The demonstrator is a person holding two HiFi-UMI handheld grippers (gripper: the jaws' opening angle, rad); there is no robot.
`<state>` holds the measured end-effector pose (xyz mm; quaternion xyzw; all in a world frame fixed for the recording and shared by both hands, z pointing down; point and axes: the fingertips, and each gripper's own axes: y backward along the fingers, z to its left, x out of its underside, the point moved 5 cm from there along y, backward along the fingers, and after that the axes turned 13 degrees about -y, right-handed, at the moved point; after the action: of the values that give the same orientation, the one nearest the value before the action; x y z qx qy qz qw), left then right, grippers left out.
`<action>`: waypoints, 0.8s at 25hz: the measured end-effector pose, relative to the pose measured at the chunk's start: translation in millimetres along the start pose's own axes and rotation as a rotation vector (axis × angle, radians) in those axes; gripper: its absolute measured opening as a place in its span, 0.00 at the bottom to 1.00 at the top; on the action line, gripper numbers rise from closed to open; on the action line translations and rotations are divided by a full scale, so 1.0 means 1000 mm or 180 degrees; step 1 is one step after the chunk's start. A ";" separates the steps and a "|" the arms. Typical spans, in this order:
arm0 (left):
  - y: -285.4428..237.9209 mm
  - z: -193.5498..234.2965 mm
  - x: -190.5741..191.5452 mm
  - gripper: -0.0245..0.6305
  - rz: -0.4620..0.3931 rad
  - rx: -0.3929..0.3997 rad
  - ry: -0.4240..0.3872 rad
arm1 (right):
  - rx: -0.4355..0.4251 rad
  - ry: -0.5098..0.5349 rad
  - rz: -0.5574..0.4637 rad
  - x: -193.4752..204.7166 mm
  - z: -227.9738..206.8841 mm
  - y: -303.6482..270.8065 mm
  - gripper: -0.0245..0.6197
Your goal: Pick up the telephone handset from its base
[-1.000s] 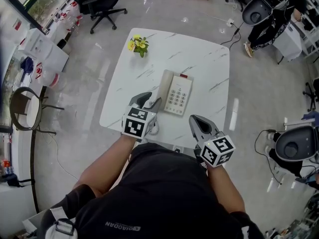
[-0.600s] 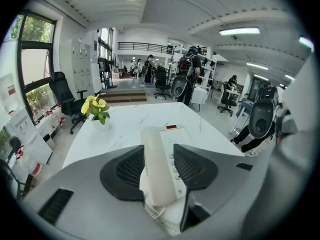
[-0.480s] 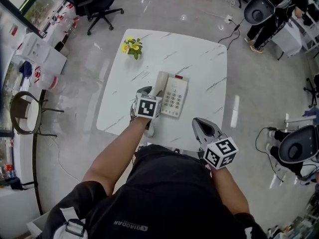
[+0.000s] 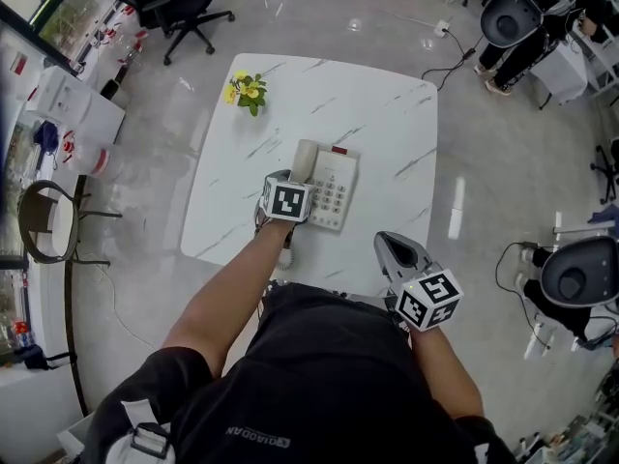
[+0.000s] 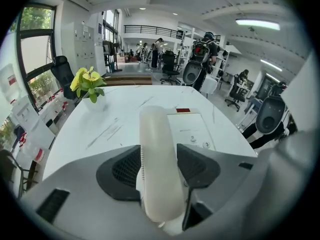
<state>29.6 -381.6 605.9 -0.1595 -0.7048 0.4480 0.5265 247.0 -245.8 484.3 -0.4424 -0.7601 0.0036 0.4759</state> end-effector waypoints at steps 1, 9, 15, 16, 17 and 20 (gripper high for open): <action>-0.002 0.000 0.000 0.39 0.0027 -0.0001 -0.0006 | 0.0002 -0.0005 0.0004 0.000 -0.001 0.000 0.04; -0.014 -0.001 0.001 0.40 0.0193 0.0010 -0.0033 | -0.0002 -0.0045 0.0038 0.004 -0.001 -0.002 0.04; -0.015 0.000 0.002 0.38 0.0175 0.0092 0.0056 | 0.0034 -0.0050 -0.0001 0.005 0.004 -0.003 0.04; -0.015 0.001 0.003 0.38 0.0163 0.0094 0.0087 | 0.0041 -0.0053 -0.0016 0.005 0.005 -0.003 0.04; -0.015 0.003 0.003 0.38 0.0150 0.0092 0.0119 | 0.0048 -0.0056 -0.0031 0.005 0.007 -0.003 0.04; -0.006 0.006 0.001 0.37 0.0163 0.0138 0.0169 | 0.0060 -0.0067 -0.0066 0.003 0.014 -0.005 0.04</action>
<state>25.4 -387.0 611.0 -0.1778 -0.6764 0.4721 0.5366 233.3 -240.9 480.5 -0.4299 -0.7696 0.0105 0.4720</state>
